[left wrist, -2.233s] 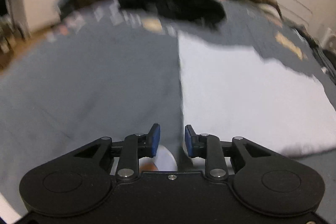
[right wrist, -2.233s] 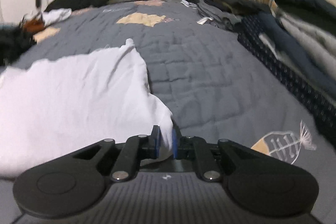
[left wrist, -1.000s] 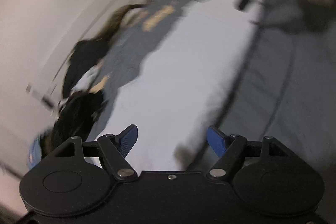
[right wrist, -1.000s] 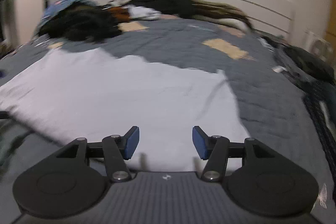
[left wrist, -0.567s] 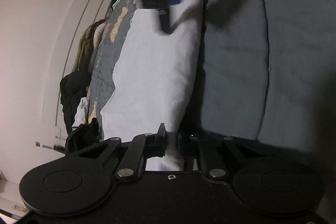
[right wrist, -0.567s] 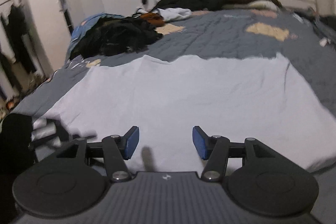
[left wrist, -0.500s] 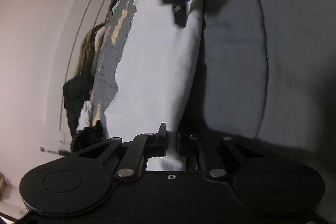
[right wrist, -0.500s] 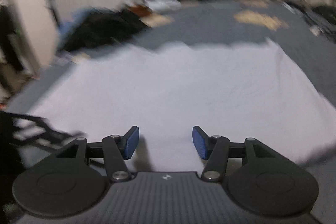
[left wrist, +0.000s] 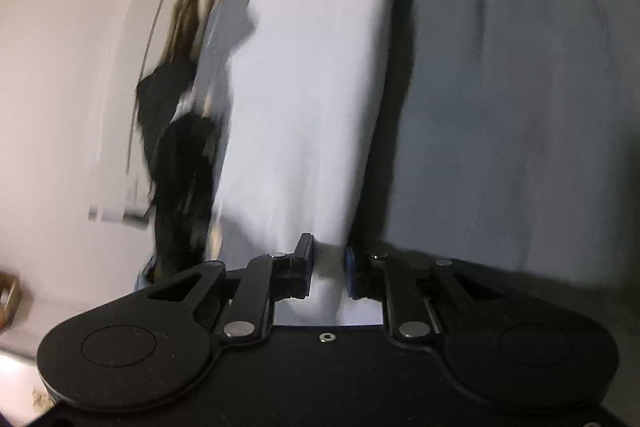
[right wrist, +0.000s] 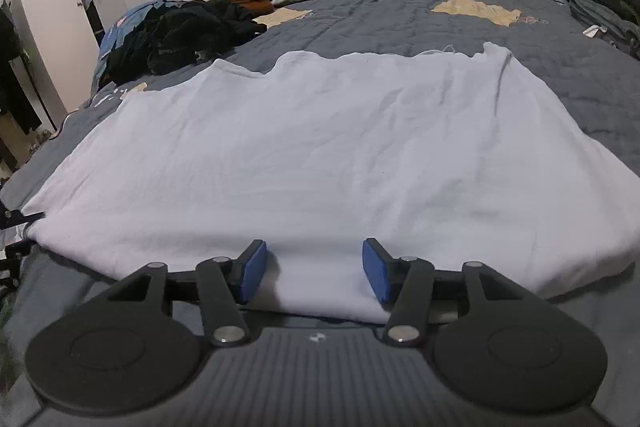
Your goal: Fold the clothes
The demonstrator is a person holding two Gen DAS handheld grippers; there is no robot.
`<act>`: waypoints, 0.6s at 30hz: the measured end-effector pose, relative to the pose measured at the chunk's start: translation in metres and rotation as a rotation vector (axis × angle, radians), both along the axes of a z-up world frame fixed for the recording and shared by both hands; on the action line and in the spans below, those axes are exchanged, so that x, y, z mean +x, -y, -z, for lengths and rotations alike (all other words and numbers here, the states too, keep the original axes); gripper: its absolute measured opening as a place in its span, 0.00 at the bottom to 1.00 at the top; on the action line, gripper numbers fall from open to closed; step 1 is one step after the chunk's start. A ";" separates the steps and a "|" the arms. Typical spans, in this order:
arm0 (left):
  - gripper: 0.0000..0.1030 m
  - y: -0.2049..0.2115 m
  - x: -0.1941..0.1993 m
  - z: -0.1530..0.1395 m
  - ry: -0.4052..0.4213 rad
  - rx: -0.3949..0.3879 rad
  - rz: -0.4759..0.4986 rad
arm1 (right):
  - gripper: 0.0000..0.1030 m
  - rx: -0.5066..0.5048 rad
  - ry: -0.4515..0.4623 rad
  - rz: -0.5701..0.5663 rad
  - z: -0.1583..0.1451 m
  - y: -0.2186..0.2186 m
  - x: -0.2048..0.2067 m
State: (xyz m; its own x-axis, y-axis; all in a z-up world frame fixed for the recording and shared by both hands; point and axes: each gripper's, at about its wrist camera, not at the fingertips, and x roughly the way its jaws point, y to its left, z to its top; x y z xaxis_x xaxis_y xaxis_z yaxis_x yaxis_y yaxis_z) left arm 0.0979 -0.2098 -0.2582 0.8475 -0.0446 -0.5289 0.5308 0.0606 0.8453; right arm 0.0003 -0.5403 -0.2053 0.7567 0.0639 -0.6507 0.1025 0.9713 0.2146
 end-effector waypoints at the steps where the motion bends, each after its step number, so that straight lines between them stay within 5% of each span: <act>1: 0.03 -0.014 0.009 -0.005 0.001 -0.003 -0.057 | 0.49 -0.009 -0.001 -0.001 -0.001 -0.001 0.000; 4: 0.04 -0.055 0.032 -0.028 0.013 -0.044 -0.218 | 0.49 -0.033 -0.005 0.005 -0.002 -0.001 0.000; 7: 0.11 -0.055 0.017 -0.063 0.011 -0.186 -0.210 | 0.49 -0.039 -0.012 0.023 -0.005 0.000 -0.002; 11: 0.61 -0.002 -0.024 -0.075 0.035 -0.245 0.030 | 0.53 -0.080 -0.014 0.037 -0.015 -0.004 -0.003; 13: 0.61 0.022 -0.029 -0.060 0.008 -0.214 0.097 | 0.53 -0.105 -0.010 0.035 -0.018 -0.006 -0.005; 16: 0.47 0.048 -0.027 -0.035 -0.017 -0.132 0.168 | 0.53 -0.147 -0.007 0.014 -0.023 -0.008 -0.008; 18: 0.20 0.045 -0.016 -0.016 -0.003 -0.032 0.176 | 0.53 -0.156 -0.014 0.020 -0.022 -0.006 -0.010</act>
State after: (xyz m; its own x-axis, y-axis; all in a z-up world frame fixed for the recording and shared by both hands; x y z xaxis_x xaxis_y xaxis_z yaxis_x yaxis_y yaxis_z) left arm 0.0815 -0.2548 -0.2422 0.8233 -0.2088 -0.5278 0.5384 -0.0069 0.8427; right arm -0.0096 -0.5347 -0.1836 0.7474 -0.0538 -0.6622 0.1239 0.9905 0.0594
